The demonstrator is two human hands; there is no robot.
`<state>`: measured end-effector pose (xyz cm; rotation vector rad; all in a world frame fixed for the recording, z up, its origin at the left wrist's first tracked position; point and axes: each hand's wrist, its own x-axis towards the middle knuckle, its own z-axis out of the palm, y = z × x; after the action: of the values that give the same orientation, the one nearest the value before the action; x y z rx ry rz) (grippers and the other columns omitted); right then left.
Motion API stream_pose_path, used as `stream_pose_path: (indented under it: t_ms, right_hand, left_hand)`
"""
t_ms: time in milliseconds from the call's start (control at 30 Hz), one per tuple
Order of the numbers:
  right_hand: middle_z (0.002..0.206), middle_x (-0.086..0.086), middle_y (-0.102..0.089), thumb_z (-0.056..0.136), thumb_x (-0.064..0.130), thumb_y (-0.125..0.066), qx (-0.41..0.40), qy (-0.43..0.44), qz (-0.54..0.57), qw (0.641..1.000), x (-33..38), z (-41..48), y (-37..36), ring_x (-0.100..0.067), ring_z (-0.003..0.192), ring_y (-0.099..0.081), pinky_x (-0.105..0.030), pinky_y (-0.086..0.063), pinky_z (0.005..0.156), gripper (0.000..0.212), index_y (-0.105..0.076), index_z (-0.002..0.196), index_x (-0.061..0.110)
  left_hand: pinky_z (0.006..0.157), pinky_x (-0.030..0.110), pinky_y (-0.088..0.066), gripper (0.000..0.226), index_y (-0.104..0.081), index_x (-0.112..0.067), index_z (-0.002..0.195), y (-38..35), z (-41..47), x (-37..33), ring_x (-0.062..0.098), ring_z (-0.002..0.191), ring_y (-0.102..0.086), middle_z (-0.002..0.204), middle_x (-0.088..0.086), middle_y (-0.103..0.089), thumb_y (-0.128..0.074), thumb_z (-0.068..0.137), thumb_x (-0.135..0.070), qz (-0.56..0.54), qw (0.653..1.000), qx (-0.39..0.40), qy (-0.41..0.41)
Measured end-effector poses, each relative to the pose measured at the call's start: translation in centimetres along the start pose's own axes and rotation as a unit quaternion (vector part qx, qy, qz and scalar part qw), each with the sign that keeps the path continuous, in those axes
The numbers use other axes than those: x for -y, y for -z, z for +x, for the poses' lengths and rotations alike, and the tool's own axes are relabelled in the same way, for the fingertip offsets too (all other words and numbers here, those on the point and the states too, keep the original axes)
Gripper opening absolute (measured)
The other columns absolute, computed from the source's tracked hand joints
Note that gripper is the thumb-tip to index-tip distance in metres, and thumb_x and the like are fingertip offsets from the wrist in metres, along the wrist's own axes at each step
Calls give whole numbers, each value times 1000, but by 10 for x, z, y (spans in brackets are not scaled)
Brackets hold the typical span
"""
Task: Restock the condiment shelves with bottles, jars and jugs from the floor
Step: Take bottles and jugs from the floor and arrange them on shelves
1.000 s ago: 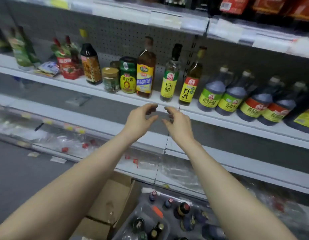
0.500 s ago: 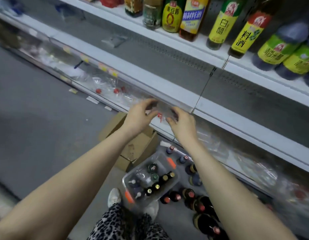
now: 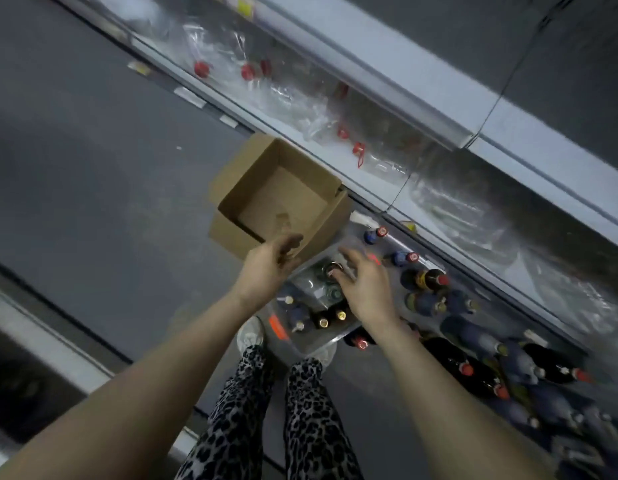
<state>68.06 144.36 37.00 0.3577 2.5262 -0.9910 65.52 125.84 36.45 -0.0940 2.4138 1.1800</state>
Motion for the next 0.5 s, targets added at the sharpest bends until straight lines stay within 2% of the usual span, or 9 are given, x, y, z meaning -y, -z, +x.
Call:
stream_pose_path:
  t_ms: [167, 267, 333, 400, 500]
  right_hand:
    - [121, -9, -71, 94, 17, -67, 61, -57, -11, 996, -54, 27, -69, -32, 115, -63, -43, -48, 98, 41, -62, 135, 16]
    - [123, -7, -70, 93, 16, -69, 78, -94, 0, 993, -88, 43, -107, -26, 116, -63, -30, -46, 97, 42, -61, 135, 16]
    - [126, -6, -67, 94, 17, -69, 85, -110, -9, 990, -111, 56, -130, -23, 118, -62, -26, -43, 95, 43, -61, 136, 17]
    - [125, -6, -67, 94, 17, -69, 90, -124, -17, 988, -136, 73, -150, -24, 118, -62, -28, -45, 96, 44, -61, 136, 18]
    - [123, -4, -70, 93, 17, -68, 92, -129, -38, 987, -170, 104, -174, -25, 118, -61, -37, -48, 98, 42, -60, 135, 19]
  left_hand:
    - [100, 37, -49, 43, -58, -18, 135, -54, 20, 85, 18, 119, -61, 129, 0, -66, -66, 93, -16, 2, 997, 42, 72]
    - [101, 38, -49, 45, -57, -17, 136, -92, 32, 128, 20, 119, -61, 131, 3, -64, -67, 93, -16, -11, 993, 69, 96]
    - [98, 37, -49, 42, -59, -14, 133, -118, 44, 153, 21, 116, -62, 128, 3, -65, -67, 91, -13, -12, 992, 81, 92]
    - [96, 35, -50, 40, -62, -12, 129, -147, 59, 176, 21, 114, -63, 125, 5, -66, -66, 90, -8, -12, 992, 90, 89]
    - [99, 31, -49, 47, -58, -12, 134, -187, 83, 204, 22, 119, -61, 127, 6, -65, -65, 88, -3, -20, 988, 115, 98]
